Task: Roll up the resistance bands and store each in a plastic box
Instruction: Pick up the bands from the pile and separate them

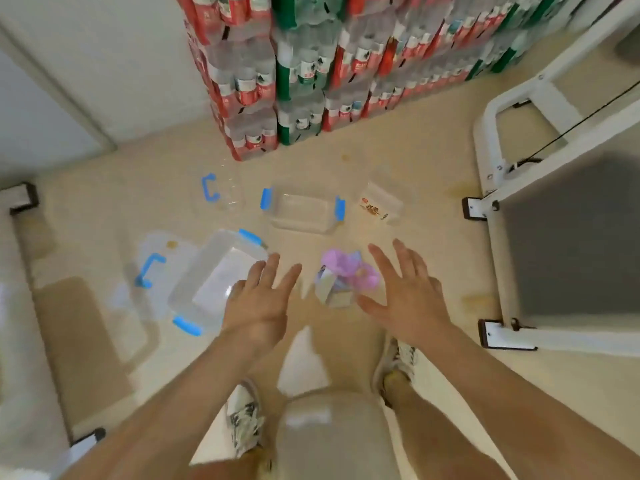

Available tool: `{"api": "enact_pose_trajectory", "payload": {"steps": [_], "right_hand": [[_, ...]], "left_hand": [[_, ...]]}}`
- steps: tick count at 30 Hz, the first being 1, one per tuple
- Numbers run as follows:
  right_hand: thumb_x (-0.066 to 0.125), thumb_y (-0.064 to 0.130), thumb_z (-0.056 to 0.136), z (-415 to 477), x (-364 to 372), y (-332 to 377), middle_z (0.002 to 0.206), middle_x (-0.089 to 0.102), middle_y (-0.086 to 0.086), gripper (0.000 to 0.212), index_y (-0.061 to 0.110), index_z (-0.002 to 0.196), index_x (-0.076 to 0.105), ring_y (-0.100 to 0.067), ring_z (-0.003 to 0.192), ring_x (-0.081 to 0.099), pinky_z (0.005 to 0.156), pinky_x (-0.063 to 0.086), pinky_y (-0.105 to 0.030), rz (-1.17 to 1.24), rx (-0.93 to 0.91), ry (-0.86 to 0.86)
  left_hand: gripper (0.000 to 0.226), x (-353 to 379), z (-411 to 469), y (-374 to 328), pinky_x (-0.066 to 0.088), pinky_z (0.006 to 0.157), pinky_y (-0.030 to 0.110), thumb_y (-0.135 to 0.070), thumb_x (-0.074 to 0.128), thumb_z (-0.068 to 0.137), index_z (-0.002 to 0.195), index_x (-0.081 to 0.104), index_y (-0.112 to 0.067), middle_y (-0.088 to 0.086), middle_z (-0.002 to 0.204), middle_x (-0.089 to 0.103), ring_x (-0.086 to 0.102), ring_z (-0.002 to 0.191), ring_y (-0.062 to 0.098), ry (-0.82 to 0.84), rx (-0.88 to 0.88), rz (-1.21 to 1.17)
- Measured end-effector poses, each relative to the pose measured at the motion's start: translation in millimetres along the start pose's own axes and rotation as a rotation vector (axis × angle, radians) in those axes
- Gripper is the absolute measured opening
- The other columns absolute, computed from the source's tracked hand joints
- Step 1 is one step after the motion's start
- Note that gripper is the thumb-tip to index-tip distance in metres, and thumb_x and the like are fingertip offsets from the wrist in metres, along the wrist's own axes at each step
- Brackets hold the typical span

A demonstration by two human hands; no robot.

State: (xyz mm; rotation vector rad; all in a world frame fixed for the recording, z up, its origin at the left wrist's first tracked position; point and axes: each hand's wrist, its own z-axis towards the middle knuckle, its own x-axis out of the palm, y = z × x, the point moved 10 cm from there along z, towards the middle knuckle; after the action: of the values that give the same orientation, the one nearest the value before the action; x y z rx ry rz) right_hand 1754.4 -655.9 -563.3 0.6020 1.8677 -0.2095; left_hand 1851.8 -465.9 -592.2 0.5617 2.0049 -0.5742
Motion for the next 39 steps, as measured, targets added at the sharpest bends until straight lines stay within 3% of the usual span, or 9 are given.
{"api": "enact_pose_trajectory", "payload": {"steps": [7, 10, 14, 17, 20, 25, 28, 33, 39], "right_hand": [[0.044, 0.035, 0.092, 184, 241, -36, 0.159, -0.001, 0.000, 0.071, 0.048, 0.147, 0.002, -0.025, 0.144, 0.009, 0.106, 0.034, -0.046, -0.056, -0.127, 0.206], [0.042, 0.029, 0.095, 232, 320, -45, 0.161, -0.007, -0.001, 0.068, 0.050, 0.146, 0.002, -0.029, 0.146, 0.005, 0.109, 0.029, -0.048, -0.135, -0.187, 0.266], [0.047, 0.035, 0.094, 275, 388, -70, 0.159, -0.019, 0.002, 0.071, 0.059, 0.141, -0.001, -0.034, 0.146, 0.000, 0.112, 0.017, -0.053, -0.163, -0.132, 0.371], [0.042, 0.024, 0.096, 286, 409, -71, 0.160, 0.002, -0.002, 0.060, 0.039, 0.148, 0.015, -0.033, 0.142, 0.021, 0.109, 0.026, -0.050, -0.004, -0.069, 0.375], [0.044, 0.018, 0.094, 293, 400, -66, 0.127, 0.051, -0.009, 0.031, 0.015, 0.125, 0.050, -0.028, 0.113, 0.054, 0.097, 0.042, -0.039, 0.286, 0.074, 0.229], [0.061, 0.001, 0.074, 296, 342, -62, 0.088, 0.066, 0.007, 0.028, 0.018, 0.095, 0.070, -0.010, 0.081, 0.062, 0.062, 0.038, -0.004, 0.621, 0.077, 0.121], [0.063, 0.002, 0.073, 290, 279, -46, 0.086, 0.064, 0.004, 0.026, 0.017, 0.092, 0.071, -0.015, 0.077, 0.060, 0.061, 0.042, -0.013, 0.627, -0.015, 0.109], [0.069, 0.004, 0.071, 252, 146, 7, 0.076, 0.059, 0.006, 0.023, 0.016, 0.090, 0.070, -0.013, 0.072, 0.053, 0.055, 0.038, -0.013, 0.423, -0.314, 0.105], [0.077, 0.008, 0.073, 171, 31, 31, 0.071, 0.066, -0.004, 0.011, 0.009, 0.083, 0.071, -0.009, 0.066, 0.053, 0.068, 0.045, -0.028, 0.622, -0.437, 0.050]], "left_hand": [[0.056, 226, 197, -5, 0.041, 0.101, 0.039, -0.025, 0.049, 0.089, 0.143, 0.033, -0.028, 0.004, 0.154, 0.022, 0.019, 0.140, 0.025, 0.151, 0.046, -0.079], [0.048, 310, 246, -28, 0.041, 0.101, 0.039, -0.026, 0.049, 0.089, 0.137, 0.043, -0.032, 0.005, 0.156, 0.014, 0.010, 0.143, 0.029, 0.259, 0.129, -0.143], [0.056, 379, 296, -34, 0.018, 0.116, 0.044, -0.027, 0.054, 0.082, 0.135, 0.041, -0.039, 0.011, 0.159, 0.003, -0.002, 0.144, 0.036, 0.293, 0.167, -0.216], [0.066, 392, 311, -35, 0.031, 0.110, 0.041, -0.021, 0.057, 0.077, 0.138, 0.034, -0.032, 0.002, 0.157, 0.005, 0.006, 0.142, 0.031, 0.317, 0.131, -0.279], [0.073, 373, 314, -43, 0.036, 0.101, 0.034, -0.028, 0.054, 0.071, 0.140, 0.035, -0.017, 0.003, 0.149, 0.027, 0.026, 0.137, 0.028, 0.259, 0.140, -0.348], [0.057, 306, 313, -28, 0.049, 0.085, 0.039, -0.046, 0.047, 0.062, 0.114, 0.057, -0.023, 0.000, 0.118, 0.054, 0.056, 0.110, 0.025, 0.127, 0.120, -0.430], [0.024, 227, 290, -13, 0.046, 0.084, 0.029, -0.035, 0.059, 0.079, 0.101, 0.067, -0.034, -0.008, 0.109, 0.062, 0.060, 0.103, 0.017, -0.049, 0.084, -0.388], [0.039, 105, 234, 7, 0.044, 0.062, 0.022, 0.003, 0.052, 0.067, 0.062, 0.066, -0.033, -0.005, 0.066, 0.064, 0.064, 0.074, 0.018, -0.250, 0.061, -0.562], [0.034, 8, 139, 7, 0.038, 0.050, 0.020, 0.013, 0.049, 0.073, 0.069, 0.061, -0.019, -0.003, 0.067, 0.055, 0.048, 0.055, 0.009, -0.445, 0.119, -0.996]]}}
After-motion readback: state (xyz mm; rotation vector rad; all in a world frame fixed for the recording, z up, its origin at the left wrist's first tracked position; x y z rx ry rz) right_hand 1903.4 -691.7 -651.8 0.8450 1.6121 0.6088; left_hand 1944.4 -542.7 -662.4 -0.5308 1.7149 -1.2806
